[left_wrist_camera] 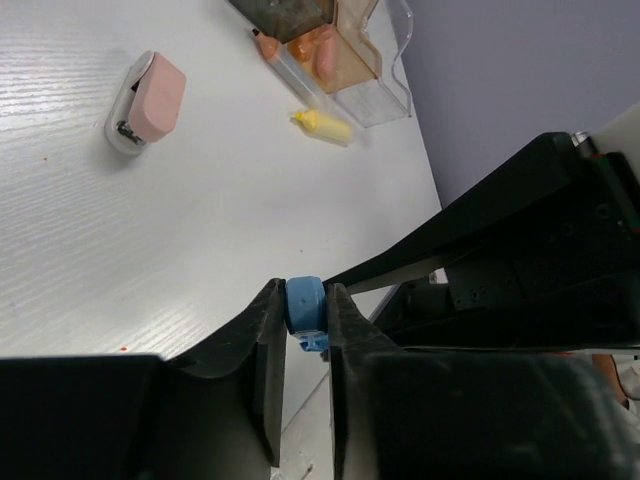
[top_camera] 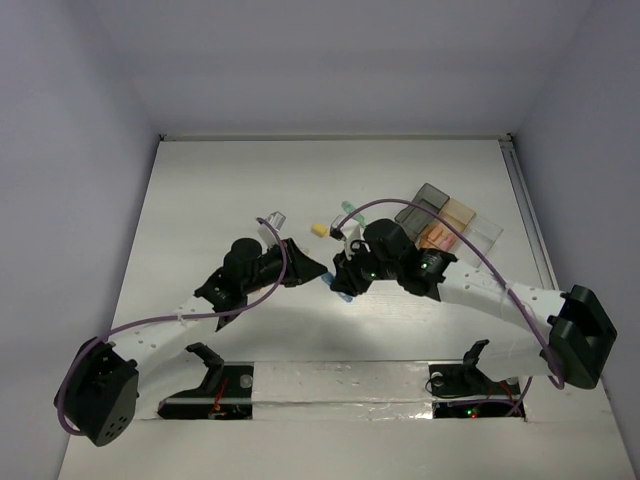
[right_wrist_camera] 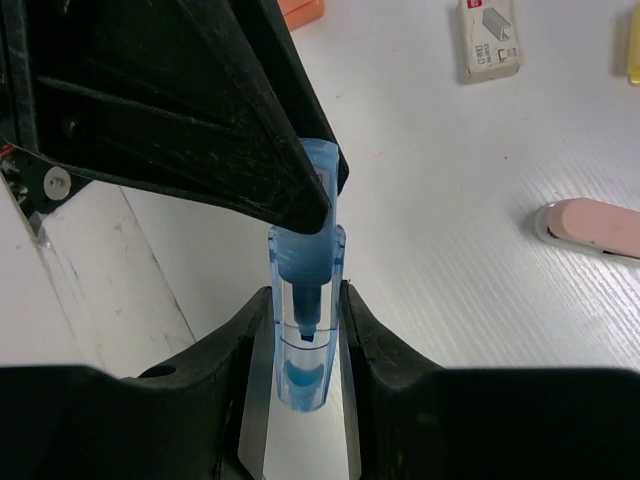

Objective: Sort the stationery into containers
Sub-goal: Pick up the pen from the center of the board.

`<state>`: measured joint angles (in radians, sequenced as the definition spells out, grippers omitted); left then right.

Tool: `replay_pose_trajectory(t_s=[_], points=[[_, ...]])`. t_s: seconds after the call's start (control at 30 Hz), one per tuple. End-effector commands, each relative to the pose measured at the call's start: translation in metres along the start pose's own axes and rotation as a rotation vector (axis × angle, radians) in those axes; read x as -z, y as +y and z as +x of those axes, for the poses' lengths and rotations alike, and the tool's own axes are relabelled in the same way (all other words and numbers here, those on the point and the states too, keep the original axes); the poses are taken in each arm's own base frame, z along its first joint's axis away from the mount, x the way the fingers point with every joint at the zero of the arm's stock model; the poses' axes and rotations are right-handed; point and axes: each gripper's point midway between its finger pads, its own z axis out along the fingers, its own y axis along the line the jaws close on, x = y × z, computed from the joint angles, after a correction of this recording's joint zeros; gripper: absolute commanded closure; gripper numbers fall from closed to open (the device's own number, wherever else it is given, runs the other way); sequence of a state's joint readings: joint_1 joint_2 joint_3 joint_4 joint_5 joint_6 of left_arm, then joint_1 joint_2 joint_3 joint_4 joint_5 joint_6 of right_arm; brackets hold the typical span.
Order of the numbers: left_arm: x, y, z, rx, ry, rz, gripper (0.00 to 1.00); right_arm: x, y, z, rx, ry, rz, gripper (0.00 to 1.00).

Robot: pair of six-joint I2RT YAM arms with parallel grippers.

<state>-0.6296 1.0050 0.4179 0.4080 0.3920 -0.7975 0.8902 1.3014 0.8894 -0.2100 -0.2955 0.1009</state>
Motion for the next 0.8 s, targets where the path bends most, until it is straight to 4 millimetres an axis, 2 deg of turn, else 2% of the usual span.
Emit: replay_pose_trajectory(t_s=[0.0,0.03,0.1,0.2,0.23,0.27,0.3,0.33,0.4,0.43,0.57,0.63,0.73,0.77], points=[[0.002,-0.017,-0.01,-0.02,-0.039,0.078,0.94,0.003,0.008,-0.039,0.071,-0.114,-0.006,0.89],[0.003,-0.017,-0.01,-0.019,-0.045,0.077,1.0,0.003,0.007,-0.038,0.07,-0.115,-0.002,0.89],[0.004,-0.015,-0.012,-0.02,-0.056,0.064,1.0,0.002,0.005,-0.038,0.072,-0.124,0.01,0.88],[0.009,-0.017,-0.019,-0.022,-0.09,0.063,1.0,0.002,-0.001,-0.037,0.064,-0.138,0.045,0.78],[0.012,-0.018,-0.021,-0.025,-0.1,0.064,1.0,0.002,-0.003,-0.041,0.065,-0.159,0.055,0.68],[0.014,-0.019,-0.022,-0.029,-0.109,0.063,1.0,0.004,-0.005,-0.043,0.061,-0.177,0.071,0.62],[0.02,-0.022,-0.032,-0.039,-0.148,0.057,1.0,0.004,-0.008,-0.041,0.045,-0.181,0.085,0.53],[0.023,-0.025,-0.036,-0.047,-0.17,0.056,1.0,0.005,-0.01,-0.041,0.036,-0.19,0.095,0.39],[0.036,-0.035,-0.05,-0.07,-0.239,0.06,1.0,0.01,-0.01,-0.051,0.016,-0.25,0.109,0.27],[0.041,-0.039,-0.055,-0.078,-0.266,0.064,1.0,0.009,-0.011,-0.05,0.007,-0.267,0.11,0.2],[0.069,-0.055,-0.081,-0.104,-0.411,0.067,1.0,0.016,-0.003,-0.068,-0.034,-0.391,0.074,0.06],[0.086,-0.061,-0.096,-0.113,-0.495,0.058,1.0,0.026,0.006,-0.08,-0.066,-0.462,0.037,0.0],[0.105,-0.076,-0.108,-0.123,-0.569,0.087,1.0,0.039,0.02,-0.095,-0.111,-0.587,-0.048,0.0],[0.108,-0.08,-0.11,-0.123,-0.579,0.099,1.0,0.047,0.029,-0.11,-0.101,-0.663,-0.098,0.0]])
